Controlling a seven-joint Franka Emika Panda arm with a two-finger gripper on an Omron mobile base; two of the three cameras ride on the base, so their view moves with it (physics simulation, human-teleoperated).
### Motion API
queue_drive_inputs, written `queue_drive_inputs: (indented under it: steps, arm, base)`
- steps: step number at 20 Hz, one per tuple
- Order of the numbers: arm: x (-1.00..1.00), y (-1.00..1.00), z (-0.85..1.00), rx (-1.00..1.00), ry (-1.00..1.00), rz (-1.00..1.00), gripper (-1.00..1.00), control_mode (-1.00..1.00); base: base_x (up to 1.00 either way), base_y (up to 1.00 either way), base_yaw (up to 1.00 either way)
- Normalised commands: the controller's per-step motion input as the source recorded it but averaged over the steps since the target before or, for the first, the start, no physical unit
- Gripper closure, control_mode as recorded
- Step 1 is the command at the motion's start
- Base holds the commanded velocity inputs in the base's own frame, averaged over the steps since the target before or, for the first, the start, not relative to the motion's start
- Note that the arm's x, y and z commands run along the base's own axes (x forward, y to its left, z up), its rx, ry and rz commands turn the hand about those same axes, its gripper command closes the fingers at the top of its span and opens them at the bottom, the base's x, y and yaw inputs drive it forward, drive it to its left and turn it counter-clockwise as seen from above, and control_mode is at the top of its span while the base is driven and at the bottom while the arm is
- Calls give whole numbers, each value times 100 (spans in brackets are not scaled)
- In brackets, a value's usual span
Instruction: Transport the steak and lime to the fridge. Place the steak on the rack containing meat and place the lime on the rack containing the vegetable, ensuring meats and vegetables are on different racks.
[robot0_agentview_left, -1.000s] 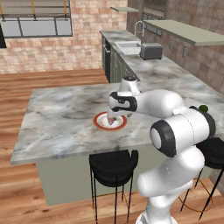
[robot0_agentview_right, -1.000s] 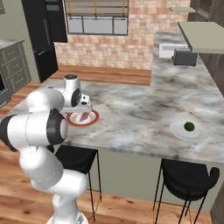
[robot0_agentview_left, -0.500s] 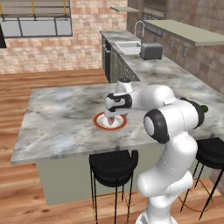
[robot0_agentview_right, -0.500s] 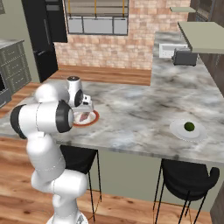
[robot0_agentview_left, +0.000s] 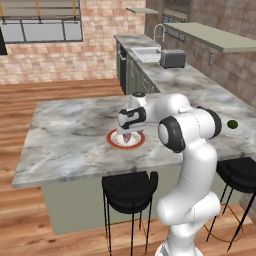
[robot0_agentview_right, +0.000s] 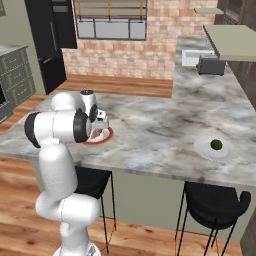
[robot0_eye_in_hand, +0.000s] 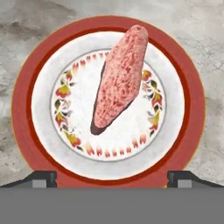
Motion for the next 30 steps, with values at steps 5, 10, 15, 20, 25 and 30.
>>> queue_drive_inputs:
  steps: [5, 10, 15, 20, 25, 30]
  arm:
    - [30, 6, -26, 0, 0, 0, -100, -100]
    - [32, 9, -23, 0, 1, 0, -100, -100]
    - [32, 11, -27, 0, 0, 0, -100, -100]
    - [20, 1, -32, 0, 2, 0, -100, -100]
    - [26, 7, -41, 0, 4, -1, 100, -100]
    - [3, 19, -38, 0, 4, 0, 100, -100]
  base:
    - [0, 0, 0]
    - [0, 0, 0]
    - [0, 0, 0]
    - [0, 0, 0]
    - [0, 0, 0]
    - [0, 0, 0]
